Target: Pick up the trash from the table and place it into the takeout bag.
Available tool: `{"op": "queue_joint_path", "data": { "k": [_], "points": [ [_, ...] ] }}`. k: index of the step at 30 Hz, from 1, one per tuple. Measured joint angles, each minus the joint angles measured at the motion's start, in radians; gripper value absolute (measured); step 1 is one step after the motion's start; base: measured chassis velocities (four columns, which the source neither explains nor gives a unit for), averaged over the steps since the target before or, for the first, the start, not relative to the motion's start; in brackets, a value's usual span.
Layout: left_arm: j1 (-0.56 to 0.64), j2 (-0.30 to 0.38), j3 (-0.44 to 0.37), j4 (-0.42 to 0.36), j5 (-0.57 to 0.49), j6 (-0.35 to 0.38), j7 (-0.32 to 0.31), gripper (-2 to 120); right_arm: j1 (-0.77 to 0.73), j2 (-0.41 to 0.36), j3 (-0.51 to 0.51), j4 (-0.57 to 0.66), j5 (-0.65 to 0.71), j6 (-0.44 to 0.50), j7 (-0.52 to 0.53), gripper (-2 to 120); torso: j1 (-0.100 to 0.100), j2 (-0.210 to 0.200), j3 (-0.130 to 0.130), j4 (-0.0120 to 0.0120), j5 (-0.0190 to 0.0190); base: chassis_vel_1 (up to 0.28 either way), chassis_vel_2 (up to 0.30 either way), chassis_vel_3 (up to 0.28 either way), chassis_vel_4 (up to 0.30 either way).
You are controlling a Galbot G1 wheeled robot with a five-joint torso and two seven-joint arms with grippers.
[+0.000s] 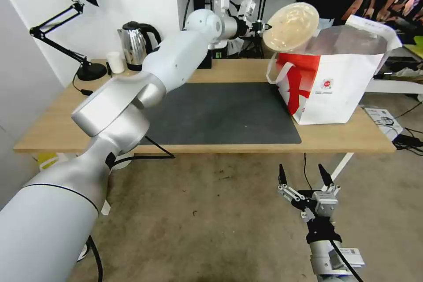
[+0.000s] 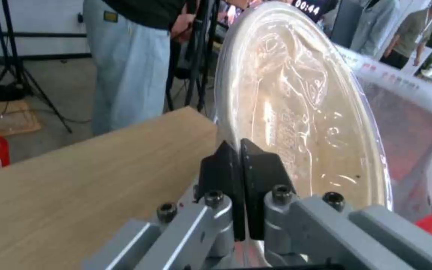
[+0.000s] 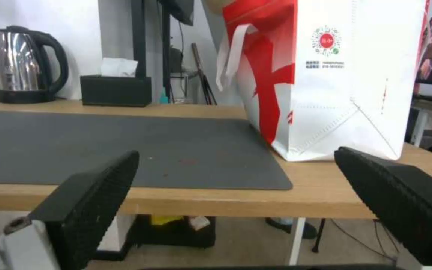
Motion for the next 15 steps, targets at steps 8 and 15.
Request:
{"op": "queue_joint_path", "data": {
  "k": [8,15],
  "points": [
    [0.016,0.0,0.027,0.007,0.063,0.056,0.039,0,0.0,0.0,0.0,0.0,0.0,0.0,0.0,100,0.0,0.0,0.0,-0.0001,0.0,0.0,0.0,0.0,0.0],
    [0.025,0.0,0.08,-0.001,0.102,0.081,0.074,0,0.0,0.0,0.0,0.0,0.0,0.0,0.0,100,0.0,0.0,0.0,0.0,0.0,0.0,0.0,0.0,0.0]
  ]
}}
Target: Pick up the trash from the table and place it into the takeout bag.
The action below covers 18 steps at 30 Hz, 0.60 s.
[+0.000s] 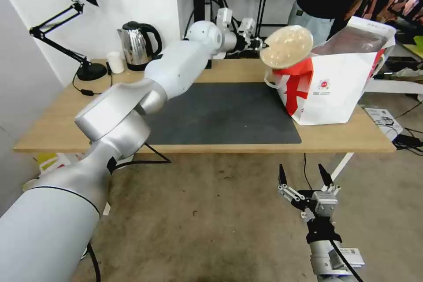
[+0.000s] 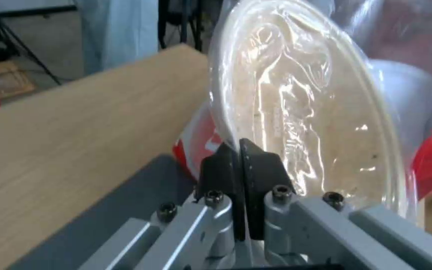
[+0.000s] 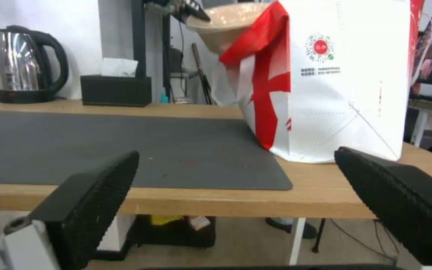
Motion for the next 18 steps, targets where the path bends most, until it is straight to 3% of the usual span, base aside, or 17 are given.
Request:
{"op": "queue_joint_path", "data": {
  "k": [18],
  "points": [
    [-0.018,0.0,0.038,-0.013,0.006,0.0,0.022,7,0.0,0.0,0.0,0.0,0.0,0.0,0.0,100,0.0,0.0,0.0,-0.0001,0.0,0.0,0.0,0.0,0.0]
  ]
}}
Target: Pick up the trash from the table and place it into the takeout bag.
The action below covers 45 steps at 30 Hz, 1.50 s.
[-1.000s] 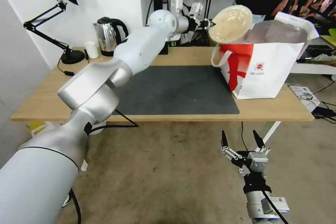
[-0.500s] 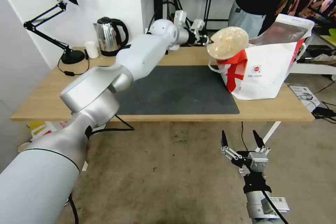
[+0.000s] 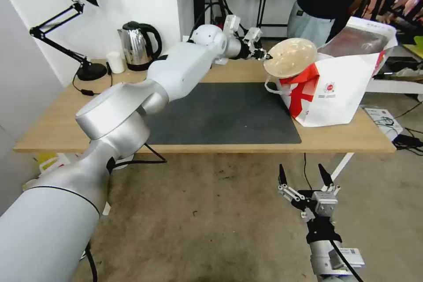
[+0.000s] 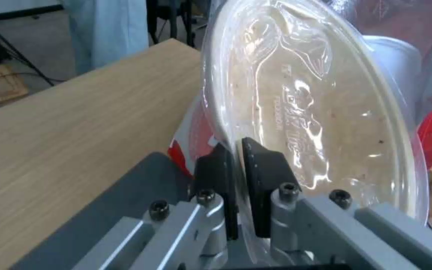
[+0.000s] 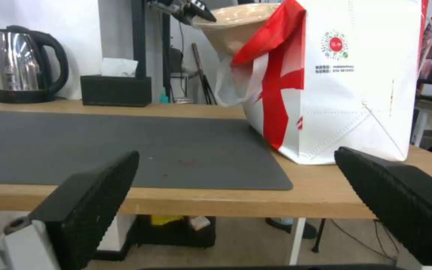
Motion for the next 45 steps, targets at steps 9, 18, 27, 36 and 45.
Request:
{"op": "queue_joint_path", "data": {
  "k": [9,18,27,36,45],
  "points": [
    [-0.014,0.0,-0.014,-0.005,-0.015,-0.02,-0.006,7,0.0,0.0,0.0,0.0,0.0,0.0,0.0,100,0.0,0.0,0.0,0.0,-0.0001,0.0,0.0,0.0,0.0],
    [-0.04,0.0,-0.031,-0.013,-0.044,-0.021,-0.027,7,0.0,0.0,0.0,0.0,0.0,0.0,0.0,100,0.0,0.0,0.0,0.0,0.0,0.0,0.0,0.0,0.0],
    [-0.067,0.0,-0.076,-0.004,-0.057,-0.023,-0.038,7,0.0,0.0,0.0,0.0,0.0,0.0,0.0,100,0.0,0.0,0.0,0.0001,0.0,0.0,0.0,0.0,0.0],
    [-0.078,0.0,-0.067,0.01,-0.057,-0.022,-0.04,19,0.0,0.0,0.0,0.0,0.0,0.0,0.0,100,0.0,0.0,0.0,0.0001,-0.0001,0.0,0.0,0.0,0.0],
    [-0.077,-0.001,-0.048,0.011,-0.055,-0.023,-0.038,30,0.0,0.0,0.0,0.0,0.0,0.0,0.0,100,0.0,0.0,0.0,0.0,0.0,0.0,0.0,0.0,0.0]
  ]
}}
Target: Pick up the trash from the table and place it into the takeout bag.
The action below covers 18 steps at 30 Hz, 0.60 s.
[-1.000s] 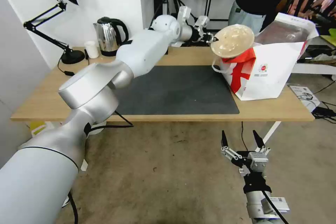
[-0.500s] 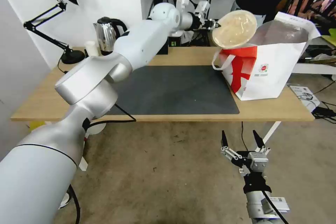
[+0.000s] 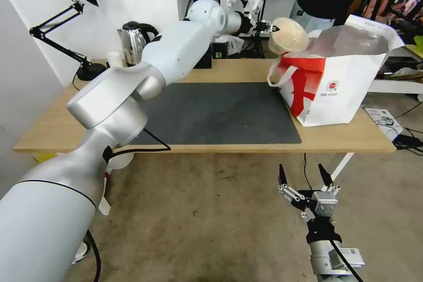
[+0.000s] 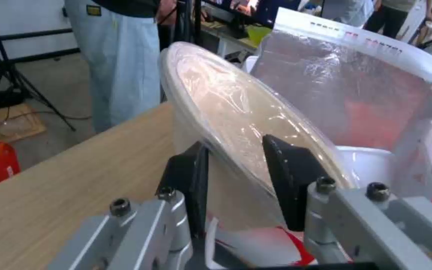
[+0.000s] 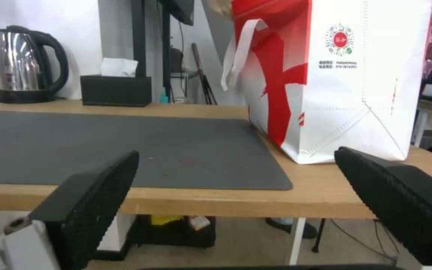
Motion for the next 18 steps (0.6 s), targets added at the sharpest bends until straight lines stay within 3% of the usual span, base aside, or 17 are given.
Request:
{"op": "queue_joint_path", "data": {
  "k": [12,18],
  "points": [
    [-0.025,0.0,-0.029,0.004,-0.016,-0.026,-0.017,45,0.0,0.0,0.0,0.0,0.0,0.0,0.0,100,0.0,0.0,0.0,0.0,0.0,0.0,0.0,0.0,0.0],
    [-0.035,-0.001,-0.04,0.002,-0.03,-0.034,-0.027,36,0.0,0.0,0.0,0.0,0.0,0.0,0.0,100,0.0,0.0,0.0,0.0001,0.0,0.0,0.0,0.0,0.0]
  ]
}}
